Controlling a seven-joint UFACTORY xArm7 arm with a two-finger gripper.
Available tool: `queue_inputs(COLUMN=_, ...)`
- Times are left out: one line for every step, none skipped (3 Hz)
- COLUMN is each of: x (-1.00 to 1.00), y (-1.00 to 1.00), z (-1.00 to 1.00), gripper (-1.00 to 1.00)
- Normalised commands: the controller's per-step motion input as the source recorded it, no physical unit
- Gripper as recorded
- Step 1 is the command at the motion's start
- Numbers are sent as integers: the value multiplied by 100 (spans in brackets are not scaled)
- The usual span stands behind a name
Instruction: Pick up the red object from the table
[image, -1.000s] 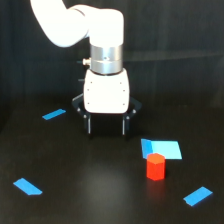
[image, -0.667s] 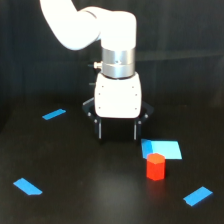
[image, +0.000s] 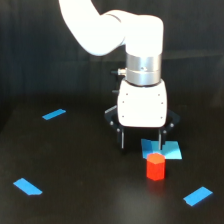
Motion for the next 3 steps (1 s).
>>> queue_inputs(x=31, y=-76, z=-4, gripper=95)
queue_inputs(x=-14, y=-61, z=0, gripper=97)
queue_inputs(x=-26, y=-35, z=16, gripper=100)
